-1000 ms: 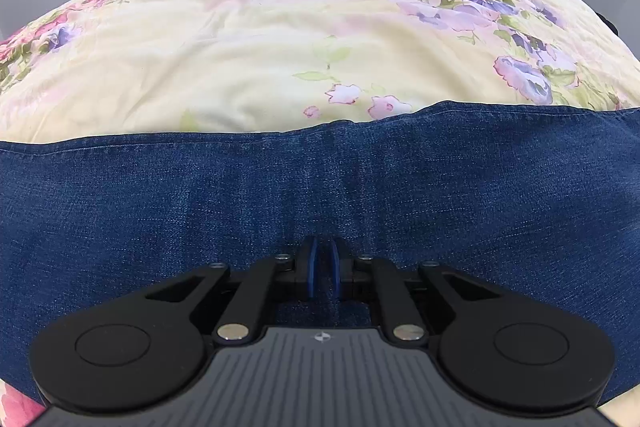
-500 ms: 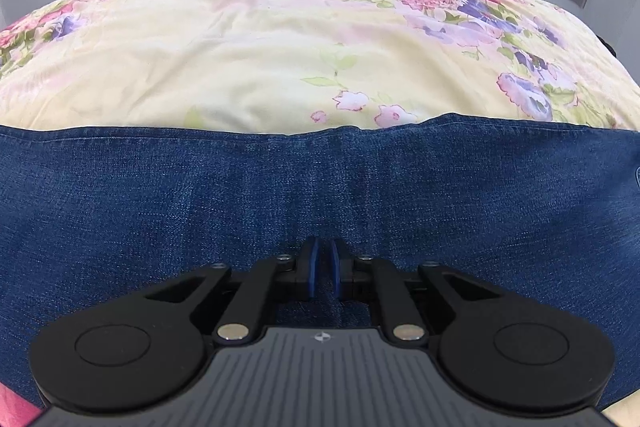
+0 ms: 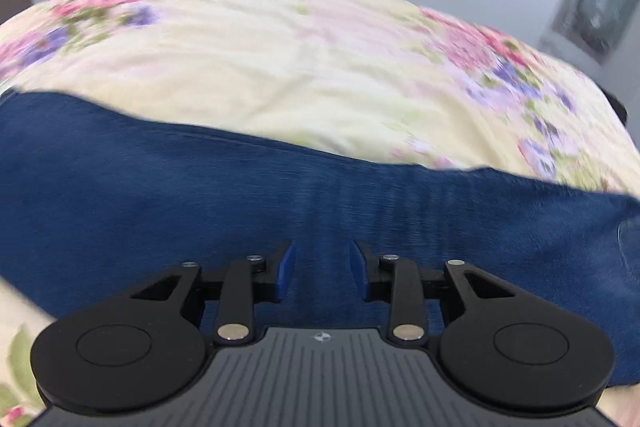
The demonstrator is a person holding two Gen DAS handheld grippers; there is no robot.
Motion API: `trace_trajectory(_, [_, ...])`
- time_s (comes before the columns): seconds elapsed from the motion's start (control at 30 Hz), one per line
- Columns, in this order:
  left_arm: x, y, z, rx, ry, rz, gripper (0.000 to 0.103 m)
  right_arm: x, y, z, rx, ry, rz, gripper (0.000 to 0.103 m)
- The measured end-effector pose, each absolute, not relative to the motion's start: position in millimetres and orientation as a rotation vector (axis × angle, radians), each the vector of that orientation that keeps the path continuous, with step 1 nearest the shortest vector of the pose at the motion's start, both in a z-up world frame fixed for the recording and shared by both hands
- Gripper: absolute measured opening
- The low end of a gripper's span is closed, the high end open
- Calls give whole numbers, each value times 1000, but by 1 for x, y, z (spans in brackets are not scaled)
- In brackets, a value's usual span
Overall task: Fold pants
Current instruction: 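Regrasp the folded leg hems with left gripper while right gripper holds the waistband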
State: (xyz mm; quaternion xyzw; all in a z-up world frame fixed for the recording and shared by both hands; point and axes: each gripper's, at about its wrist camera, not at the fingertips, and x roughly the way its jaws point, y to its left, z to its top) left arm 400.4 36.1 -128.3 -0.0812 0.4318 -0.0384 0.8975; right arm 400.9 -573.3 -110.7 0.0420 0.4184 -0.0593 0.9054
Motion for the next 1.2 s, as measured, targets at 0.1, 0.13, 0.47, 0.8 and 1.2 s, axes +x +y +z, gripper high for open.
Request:
trace_trajectory(0.1, [384, 90, -117, -274, 874, 16, 41, 392, -538, -106, 85, 888, -50, 24])
trace_trajectory(0.13, [380, 106, -115, -308, 869, 40, 42, 389, -522, -106, 86, 899, -22, 24])
trace_trajectory(0.47, [329, 273, -131, -776, 752, 331, 54, 402, -366, -123, -18, 961, 214, 24])
trace_trajectory(0.8, [351, 323, -164, -948, 674, 335, 54, 418, -273, -133, -69, 974, 342, 17])
trace_trajectory(1.2, [363, 321, -164, -793, 637, 301, 17, 488, -188, -144, 26, 942, 393, 6])
